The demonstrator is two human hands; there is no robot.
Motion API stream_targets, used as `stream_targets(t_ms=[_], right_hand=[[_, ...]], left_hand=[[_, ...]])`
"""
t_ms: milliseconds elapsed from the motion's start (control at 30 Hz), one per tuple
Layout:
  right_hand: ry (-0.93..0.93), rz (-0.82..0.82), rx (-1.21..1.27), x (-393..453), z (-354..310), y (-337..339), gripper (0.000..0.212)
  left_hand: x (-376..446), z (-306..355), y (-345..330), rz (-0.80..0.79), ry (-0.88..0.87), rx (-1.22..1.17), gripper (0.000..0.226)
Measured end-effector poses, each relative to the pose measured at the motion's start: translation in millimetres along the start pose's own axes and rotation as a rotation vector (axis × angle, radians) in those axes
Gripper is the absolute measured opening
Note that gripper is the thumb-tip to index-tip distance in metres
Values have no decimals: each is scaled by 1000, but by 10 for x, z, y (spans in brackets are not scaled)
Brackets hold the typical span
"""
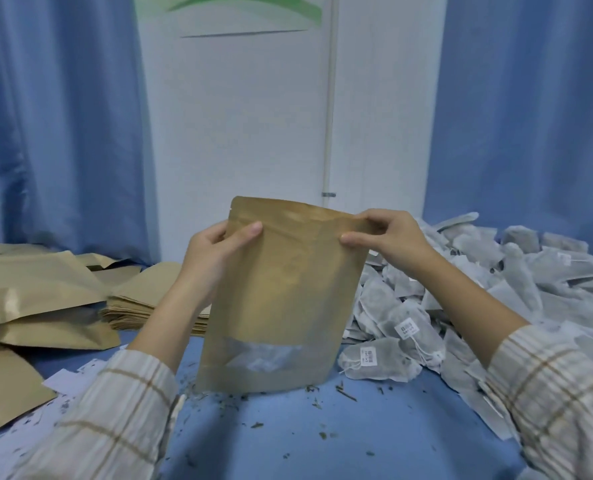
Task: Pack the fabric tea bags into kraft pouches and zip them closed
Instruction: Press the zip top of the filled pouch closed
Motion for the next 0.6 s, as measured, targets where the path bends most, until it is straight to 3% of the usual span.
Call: stream_targets(t_ms=[100,200,267,400,500,600], right_hand=[[53,82,30,57,-46,91,45],[77,78,63,104,-53,174,43],[65,46,104,139,-58,197,40],[32,9,49,175,-50,268,36],[-69,-17,-284,168,-45,299,27],[-39,24,-661,251,-159,205,32]], left_hand=[[115,52,-5,47,-23,-8,19],[195,-23,40,196,-6,-40,9],[206,-89,64,314,8,-49,19],[227,-150,-8,349,47,-107,24],[240,-165,-125,323,53,-57,14],[226,-181,-311,302,23,43,15]])
Point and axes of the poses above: each hand's wrist, its own x-axis towards the middle knuckle, its own y-axis out of the back of the hand, z = x × y, the point moved 3 cm from there along x, towards the middle knuckle, and after that the axes turned 15 degrees about -z, right-handed, at the moved point
